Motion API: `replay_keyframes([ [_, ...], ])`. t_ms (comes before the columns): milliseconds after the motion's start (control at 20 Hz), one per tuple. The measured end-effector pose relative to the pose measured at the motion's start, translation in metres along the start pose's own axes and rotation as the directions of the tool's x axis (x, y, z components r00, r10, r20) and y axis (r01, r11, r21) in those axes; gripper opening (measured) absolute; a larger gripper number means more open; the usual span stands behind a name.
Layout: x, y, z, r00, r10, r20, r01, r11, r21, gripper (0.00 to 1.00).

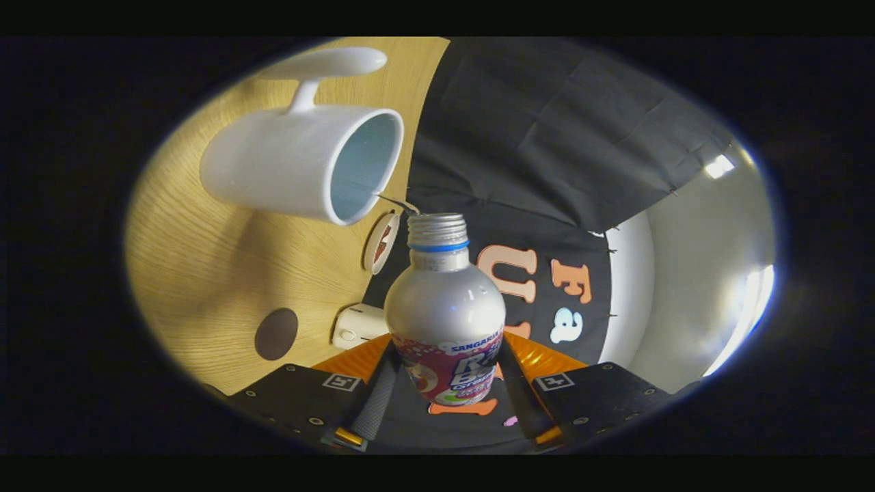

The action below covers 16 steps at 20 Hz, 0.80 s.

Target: Take the bottle from table, then pour the juice into the cup, finally place the bottle on the coaster

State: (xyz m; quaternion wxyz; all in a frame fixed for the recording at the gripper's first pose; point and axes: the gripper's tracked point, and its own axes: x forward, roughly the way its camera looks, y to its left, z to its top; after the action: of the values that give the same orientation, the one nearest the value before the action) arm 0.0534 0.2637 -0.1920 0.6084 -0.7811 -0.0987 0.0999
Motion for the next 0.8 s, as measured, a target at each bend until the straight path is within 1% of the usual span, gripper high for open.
replay_keyframes([
  [800,0.0015,-0.0012,0.0017,1.0,0.006,0.022,-0.005,0.999,-0.039,0.77],
])
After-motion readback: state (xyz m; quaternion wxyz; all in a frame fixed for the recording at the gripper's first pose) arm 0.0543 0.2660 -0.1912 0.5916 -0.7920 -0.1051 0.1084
